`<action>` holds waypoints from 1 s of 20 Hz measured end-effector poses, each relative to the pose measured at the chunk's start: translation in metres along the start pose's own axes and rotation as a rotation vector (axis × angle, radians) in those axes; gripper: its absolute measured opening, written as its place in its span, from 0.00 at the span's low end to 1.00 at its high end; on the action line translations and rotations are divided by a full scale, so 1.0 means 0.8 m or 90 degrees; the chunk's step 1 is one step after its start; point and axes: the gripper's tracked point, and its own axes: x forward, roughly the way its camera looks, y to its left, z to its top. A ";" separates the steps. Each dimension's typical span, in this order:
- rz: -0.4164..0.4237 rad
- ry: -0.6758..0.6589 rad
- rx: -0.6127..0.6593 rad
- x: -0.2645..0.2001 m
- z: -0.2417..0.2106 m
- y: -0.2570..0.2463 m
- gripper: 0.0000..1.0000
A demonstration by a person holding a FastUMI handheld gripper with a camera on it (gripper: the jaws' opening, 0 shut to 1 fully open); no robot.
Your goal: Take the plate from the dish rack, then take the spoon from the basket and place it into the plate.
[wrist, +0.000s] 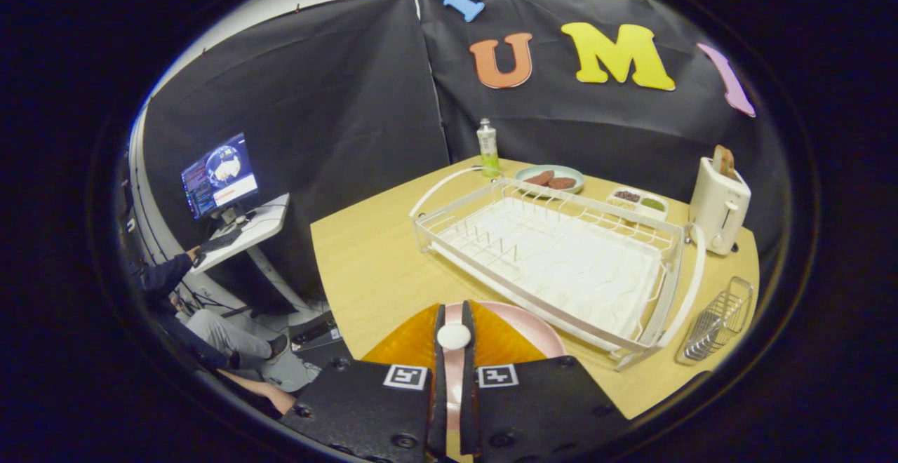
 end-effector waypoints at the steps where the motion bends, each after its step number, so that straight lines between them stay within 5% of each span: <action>1: 0.000 0.000 0.004 0.001 0.000 -0.003 0.15; 7: -0.036 -0.018 -0.001 -0.002 0.008 -0.022 0.22; 10: -0.050 -0.038 -0.001 -0.014 0.015 -0.025 0.54; 15: -0.095 -0.094 0.007 -0.028 0.034 -0.036 0.70; 18: -0.139 -0.141 0.020 -0.046 0.049 -0.044 0.93; 20: -0.179 -0.179 0.029 -0.063 0.058 -0.051 0.98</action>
